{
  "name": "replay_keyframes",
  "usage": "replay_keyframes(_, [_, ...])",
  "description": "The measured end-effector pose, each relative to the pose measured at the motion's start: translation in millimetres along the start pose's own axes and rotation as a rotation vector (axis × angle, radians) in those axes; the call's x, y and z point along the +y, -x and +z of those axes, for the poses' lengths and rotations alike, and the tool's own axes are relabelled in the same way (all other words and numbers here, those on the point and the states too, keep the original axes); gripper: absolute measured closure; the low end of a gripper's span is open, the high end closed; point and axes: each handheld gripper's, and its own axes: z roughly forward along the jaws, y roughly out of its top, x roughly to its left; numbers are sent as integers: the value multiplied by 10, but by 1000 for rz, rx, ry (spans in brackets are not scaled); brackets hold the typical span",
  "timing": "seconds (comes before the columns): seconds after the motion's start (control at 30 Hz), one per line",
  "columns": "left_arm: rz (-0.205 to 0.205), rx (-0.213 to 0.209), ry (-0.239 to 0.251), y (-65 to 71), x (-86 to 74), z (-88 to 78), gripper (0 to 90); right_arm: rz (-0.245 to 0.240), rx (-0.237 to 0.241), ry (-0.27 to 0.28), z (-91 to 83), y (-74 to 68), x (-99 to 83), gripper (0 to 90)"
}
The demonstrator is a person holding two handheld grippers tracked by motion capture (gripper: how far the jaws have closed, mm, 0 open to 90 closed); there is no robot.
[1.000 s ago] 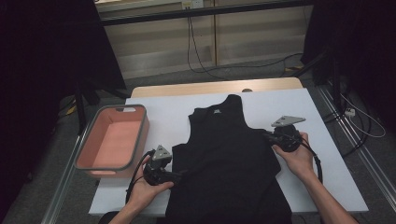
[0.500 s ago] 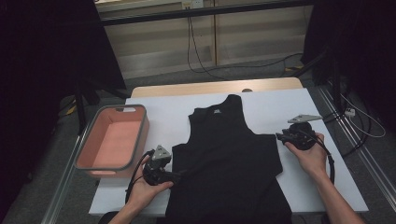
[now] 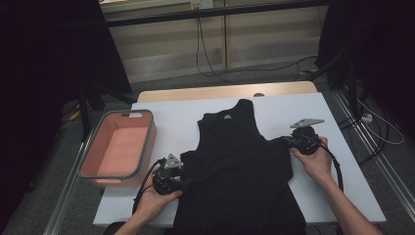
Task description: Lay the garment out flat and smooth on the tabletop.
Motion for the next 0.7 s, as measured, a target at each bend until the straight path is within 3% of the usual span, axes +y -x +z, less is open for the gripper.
replay_keyframes(0.13, [-12, -6, -4, -5, 8, -3, 543, -10, -58, -14, 1, 12, 19, 879])
replay_keyframes(0.23, [-30, -43, -12, -10, 18, -8, 734, -21, -33, -5, 52, -8, 48, 877])
replay_keyframes(0.27, [-40, -50, -11, -5, 21, -8, 855, -16, -28, -4, 74, -18, 59, 877])
replay_keyframes(0.3, [-36, -46, -17, 3, 31, -10, 881, -11, -16, -2, 95, -29, 67, 877])
replay_keyframes(0.33, [-21, -35, -22, 7, 41, -12, 891, -16, -6, 4, 116, -37, 72, 876])
replay_keyframes(0.53, [-58, -5, -20, -56, 27, -101, 900, -19, -7, -8, 175, -62, 85, 851])
replay_keyframes(0.7, [-100, 21, -20, -99, -15, -140, 900, 5, 32, -2, 68, -44, 22, 633])
